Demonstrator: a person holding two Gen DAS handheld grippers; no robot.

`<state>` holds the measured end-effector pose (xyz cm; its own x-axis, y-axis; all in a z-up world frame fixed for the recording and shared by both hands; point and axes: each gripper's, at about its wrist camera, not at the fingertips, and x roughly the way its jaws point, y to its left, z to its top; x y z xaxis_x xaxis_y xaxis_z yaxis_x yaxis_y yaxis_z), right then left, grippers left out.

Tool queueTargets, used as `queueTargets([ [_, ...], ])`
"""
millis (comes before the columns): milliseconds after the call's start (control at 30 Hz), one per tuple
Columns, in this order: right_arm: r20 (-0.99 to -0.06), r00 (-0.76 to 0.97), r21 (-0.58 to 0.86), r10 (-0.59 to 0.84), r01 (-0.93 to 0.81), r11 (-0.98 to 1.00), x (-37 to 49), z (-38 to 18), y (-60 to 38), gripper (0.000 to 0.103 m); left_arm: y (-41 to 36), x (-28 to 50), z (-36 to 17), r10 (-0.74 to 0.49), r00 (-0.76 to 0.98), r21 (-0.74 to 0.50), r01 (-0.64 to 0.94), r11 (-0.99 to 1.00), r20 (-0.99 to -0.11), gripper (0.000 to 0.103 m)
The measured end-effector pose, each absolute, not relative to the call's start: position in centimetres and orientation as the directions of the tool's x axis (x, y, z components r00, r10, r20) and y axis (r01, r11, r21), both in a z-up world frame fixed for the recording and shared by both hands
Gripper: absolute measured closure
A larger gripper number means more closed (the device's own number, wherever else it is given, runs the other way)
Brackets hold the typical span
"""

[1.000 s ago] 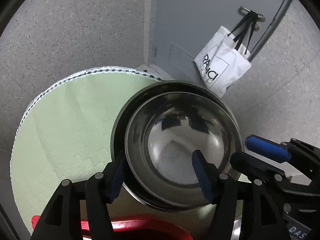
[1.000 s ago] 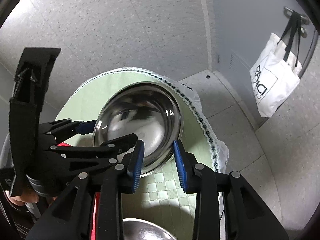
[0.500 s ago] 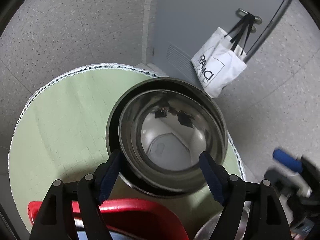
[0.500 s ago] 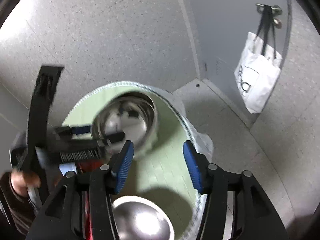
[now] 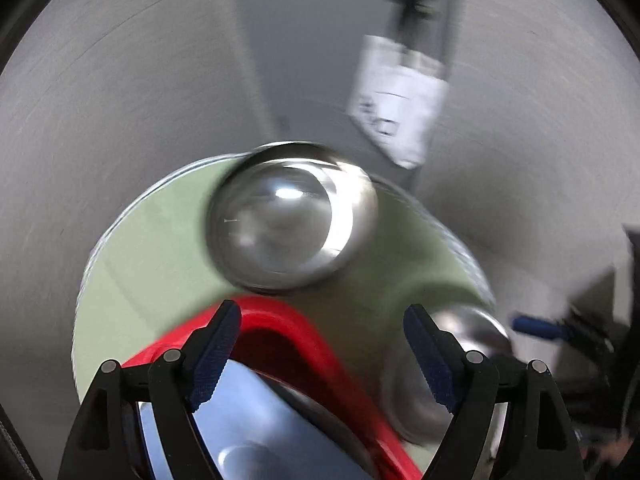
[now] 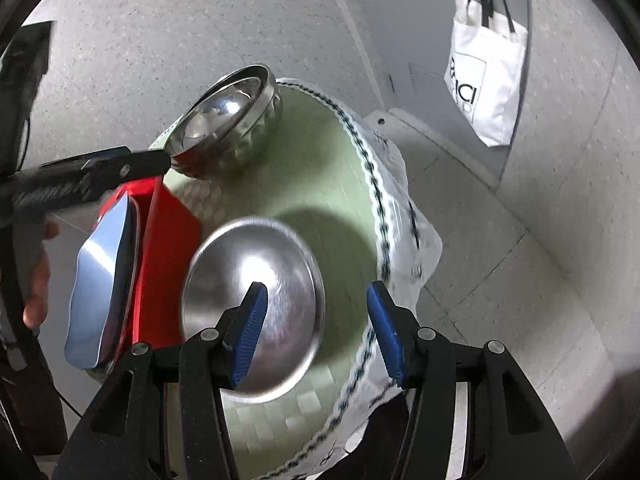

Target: Organize plates and bowls

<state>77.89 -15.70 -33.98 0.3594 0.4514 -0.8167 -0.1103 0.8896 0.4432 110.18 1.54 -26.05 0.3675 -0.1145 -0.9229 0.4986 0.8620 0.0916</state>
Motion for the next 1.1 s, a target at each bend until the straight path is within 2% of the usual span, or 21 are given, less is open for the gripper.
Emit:
queueTargets([
  [133, -0.802, 0.357, 0.477, 0.478, -0.097, 0.873, 76.9, -34.6, -15.9, 0.053, -0.8, 108.2, -27.3, -0.083, 0.34, 0.139, 0.579, 0.803, -0.937, 0.023],
  [233, -0.792, 0.343, 0.507, 0.505, -0.09, 0.857, 76.8, -35.2, -15.9, 0.065, -2.3, 108.3, -29.0, -0.077, 0.287, 0.121, 0.61, 0.783, -0.955, 0.025],
  [300, -0.782, 0.33, 0.538, 0.529, -0.071, 0.84, 76.7, -36.0, -16.0, 0.081, -3.0, 109.1, -29.9, -0.04, 0.265, 0.136, 0.613, 0.779, -0.963, 0.037],
  [333, -0.78, 0.324, 0.547, 0.536, -0.063, 0.835, 76.6, -36.3, -16.2, 0.084, -3.2, 109.2, -30.3, -0.026, 0.261, 0.147, 0.619, 0.771, -0.965, 0.038],
  [400, -0.763, 0.317, 0.58, 0.564, -0.049, 0.813, 76.6, -37.0, -16.5, 0.089, -3.8, 109.3, -31.0, -0.01, 0.239, 0.147, 0.63, 0.763, -0.971, 0.049],
  [467, -0.758, 0.314, 0.593, 0.572, -0.032, 0.804, 76.5, -37.5, -16.9, 0.092, -4.3, 109.1, -31.4, -0.019, 0.232, 0.138, 0.643, 0.753, -0.973, 0.053],
  [500, -0.747, 0.318, 0.611, 0.584, -0.02, 0.792, 76.5, -37.7, -17.3, 0.092, -4.4, 109.2, -31.4, -0.043, 0.205, 0.105, 0.657, 0.747, -0.978, 0.066],
  [567, -0.727, 0.318, 0.643, 0.609, 0.003, 0.766, 76.6, -38.1, -17.8, 0.092, -4.6, 109.3, -31.6, -0.081, 0.156, 0.044, 0.665, 0.745, -0.984, 0.083],
  [800, -0.715, 0.351, 0.643, 0.605, -0.011, 0.766, 77.6, -36.7, -18.5, 0.093, -4.2, 110.5, -29.6, -0.139, 0.216, 0.034, 0.644, 0.765, -0.967, 0.085],
  [1100, -0.679, 0.432, 0.58, 0.593, -0.18, 0.795, 85.1, -28.8, -16.8, 0.093, 1.6, 115.5, -23.8, -0.208, 0.393, 0.004, 0.476, 0.879, -0.896, 0.085],
])
